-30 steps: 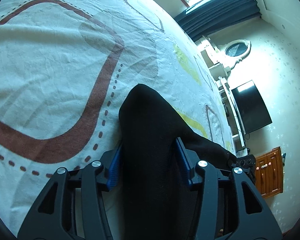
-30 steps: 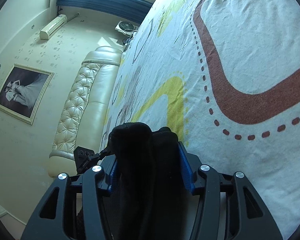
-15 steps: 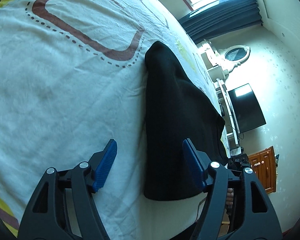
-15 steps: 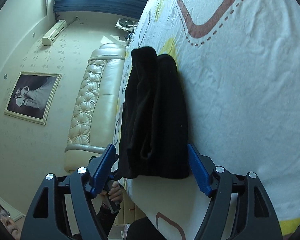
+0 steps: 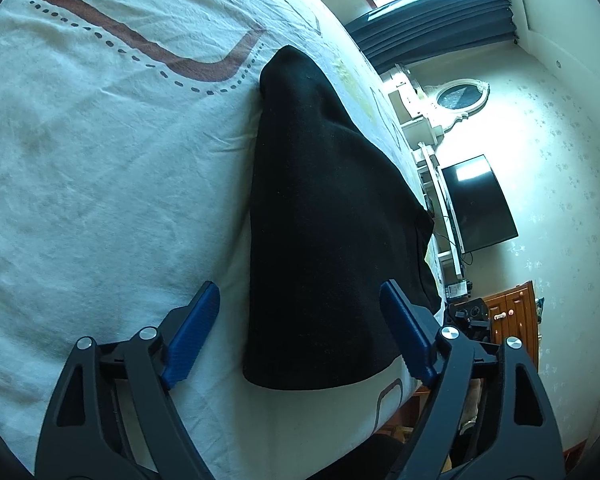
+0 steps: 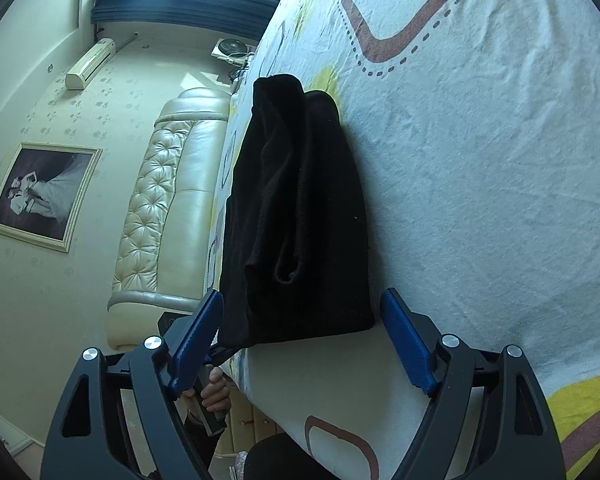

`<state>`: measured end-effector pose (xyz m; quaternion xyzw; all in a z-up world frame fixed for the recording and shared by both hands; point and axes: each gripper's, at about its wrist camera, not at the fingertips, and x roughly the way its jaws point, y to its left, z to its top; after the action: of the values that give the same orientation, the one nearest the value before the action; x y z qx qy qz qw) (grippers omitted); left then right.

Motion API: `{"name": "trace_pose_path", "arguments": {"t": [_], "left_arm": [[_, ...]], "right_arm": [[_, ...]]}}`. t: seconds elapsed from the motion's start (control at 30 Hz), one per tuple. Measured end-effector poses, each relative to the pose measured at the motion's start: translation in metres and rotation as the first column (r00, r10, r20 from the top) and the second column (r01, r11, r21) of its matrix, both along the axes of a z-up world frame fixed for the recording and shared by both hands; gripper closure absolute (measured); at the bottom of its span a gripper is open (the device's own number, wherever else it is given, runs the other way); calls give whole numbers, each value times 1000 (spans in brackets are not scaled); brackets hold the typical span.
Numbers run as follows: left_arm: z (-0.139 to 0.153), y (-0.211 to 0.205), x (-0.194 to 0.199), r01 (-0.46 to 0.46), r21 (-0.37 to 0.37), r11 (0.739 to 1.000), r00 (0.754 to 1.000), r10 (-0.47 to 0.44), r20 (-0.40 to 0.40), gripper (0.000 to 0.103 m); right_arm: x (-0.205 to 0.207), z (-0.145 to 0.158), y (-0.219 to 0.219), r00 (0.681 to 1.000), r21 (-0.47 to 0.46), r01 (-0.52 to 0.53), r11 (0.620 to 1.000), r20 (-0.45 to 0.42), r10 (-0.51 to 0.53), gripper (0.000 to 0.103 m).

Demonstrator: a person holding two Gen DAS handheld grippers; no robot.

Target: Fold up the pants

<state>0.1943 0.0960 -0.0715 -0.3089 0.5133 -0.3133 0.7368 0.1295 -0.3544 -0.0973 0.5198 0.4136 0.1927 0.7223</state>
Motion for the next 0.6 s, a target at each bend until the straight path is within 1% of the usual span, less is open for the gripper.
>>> {"name": "trace_pose_path", "arguments": {"t": [0.07, 0.13, 0.2, 0.23, 0.27, 0.3, 0.33, 0.37, 0.47, 0.6], "left_arm": [[2, -6, 0, -5, 16, 1000, 1000, 5, 3, 13], [5, -16, 0, -3, 51, 999, 1000, 2, 19, 13], [7, -24, -3, 10, 90, 996, 999, -14, 38, 13], [8, -28, -4, 17, 114, 993, 999, -22, 43, 17], [9, -31, -6, 22, 142, 990, 999, -29, 46, 32], [8, -34, -7, 30, 163, 986, 998, -37, 44, 37], [9, -35, -8, 25, 177, 984, 998, -34, 45, 41], [10, -36, -10, 23, 183, 983, 998, -33, 49, 46], [12, -35, -10, 17, 200, 980, 999, -26, 43, 53], [14, -35, -8, 4, 216, 976, 1000, -10, 28, 57]], "right_arm": [[6, -2, 6, 1000, 13, -10, 1000, -1, 10, 23], [11, -2, 11, 1000, -8, -31, 999, -1, 31, 22], [12, -1, 16, 999, -48, -50, 998, -7, 50, 26], [12, 0, 19, 998, -79, -58, 995, -17, 57, 38], [12, -2, 20, 998, -99, -65, 993, -29, 62, 52], [11, -6, 19, 998, -85, -63, 994, -34, 61, 55], [9, -9, 17, 998, -71, -56, 996, -31, 54, 59], [8, -10, 17, 998, -67, -53, 996, -25, 52, 61], [7, -12, 14, 999, -41, -40, 998, -20, 39, 63], [5, -10, 13, 999, -24, -36, 999, -16, 36, 64]]}}
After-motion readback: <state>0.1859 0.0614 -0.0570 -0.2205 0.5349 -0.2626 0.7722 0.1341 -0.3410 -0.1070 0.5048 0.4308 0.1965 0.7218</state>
